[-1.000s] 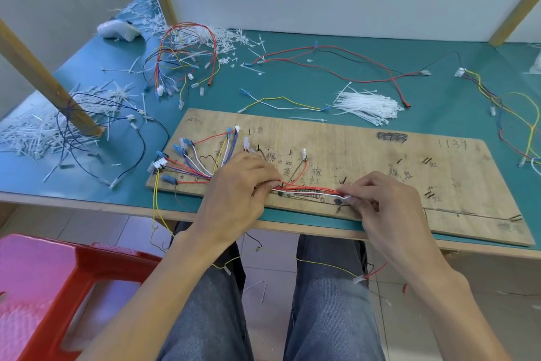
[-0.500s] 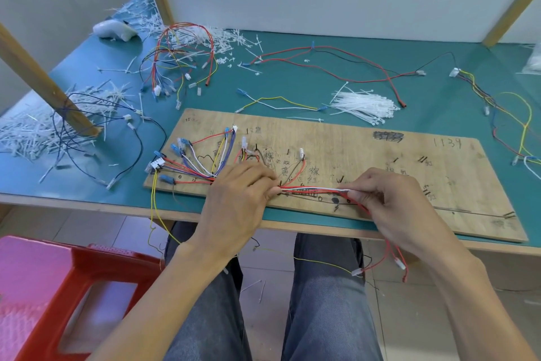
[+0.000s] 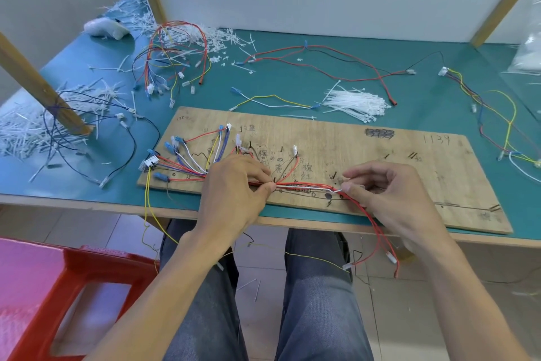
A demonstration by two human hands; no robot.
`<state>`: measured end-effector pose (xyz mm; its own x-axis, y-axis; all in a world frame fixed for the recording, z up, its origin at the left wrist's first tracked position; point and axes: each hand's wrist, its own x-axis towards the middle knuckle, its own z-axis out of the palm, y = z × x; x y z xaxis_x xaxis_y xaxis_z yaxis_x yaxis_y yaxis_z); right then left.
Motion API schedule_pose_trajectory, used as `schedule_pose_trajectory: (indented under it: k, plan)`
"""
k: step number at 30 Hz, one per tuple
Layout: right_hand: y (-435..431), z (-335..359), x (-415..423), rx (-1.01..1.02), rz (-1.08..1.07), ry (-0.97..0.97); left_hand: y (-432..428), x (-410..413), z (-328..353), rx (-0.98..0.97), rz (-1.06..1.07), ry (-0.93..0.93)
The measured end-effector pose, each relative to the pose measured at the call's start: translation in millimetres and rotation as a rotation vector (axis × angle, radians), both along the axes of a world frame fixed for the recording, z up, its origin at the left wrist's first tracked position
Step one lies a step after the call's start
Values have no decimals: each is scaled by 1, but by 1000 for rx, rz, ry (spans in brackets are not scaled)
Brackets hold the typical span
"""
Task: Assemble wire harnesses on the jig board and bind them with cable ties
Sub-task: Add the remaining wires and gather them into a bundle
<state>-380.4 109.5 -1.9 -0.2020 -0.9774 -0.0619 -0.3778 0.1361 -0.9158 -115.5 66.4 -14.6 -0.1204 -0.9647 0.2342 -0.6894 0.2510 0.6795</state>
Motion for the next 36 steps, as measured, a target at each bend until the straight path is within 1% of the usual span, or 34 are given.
schedule_pose_trajectory:
  k: [2,4,5,8,10,11,13,14,17,20,22,25,27,30,32,34,36]
  plan:
    - [-2,-1,4,-39,-27,70,1,-2,1,-10,7,10]
    - [-3,-2,8,-89,-44,152,6,-3,1,-61,3,-27]
    - [-3,-4,10,-110,-51,187,10,-3,0,-106,4,-79]
    - [0,-9,14,-173,-86,253,23,-6,-4,-301,-13,-335]
    - [2,-12,18,-211,-114,252,31,-16,-7,-426,-158,-439]
    - [3,-13,19,-227,-129,252,35,-23,-8,-452,-253,-473]
    - [3,-14,20,-265,-145,275,42,-39,-11,-426,-396,-529]
    - [4,-14,21,-284,-145,290,46,-45,-12,-397,-425,-544]
    - [5,-13,22,-326,-135,321,47,-49,-14,-311,-437,-516]
    - [3,-10,21,-353,-105,394,43,-50,-13,-263,-434,-470]
    - [-2,-7,19,-396,-49,479,41,-53,-11,-260,-416,-454]
    - [-15,0,17,-453,92,598,41,-56,-6,-272,-408,-464]
    - [-26,5,14,-403,162,580,42,-56,-5,-271,-414,-457]
    - [-41,10,9,-198,189,468,42,-57,-5,-255,-417,-431]
    - [-47,8,6,-117,187,430,42,-57,-5,-245,-413,-402]
    - [-48,7,4,-103,179,417,43,-55,-5,-241,-415,-375]
    - [-44,6,4,-147,181,439,43,-53,-5,-242,-423,-357]
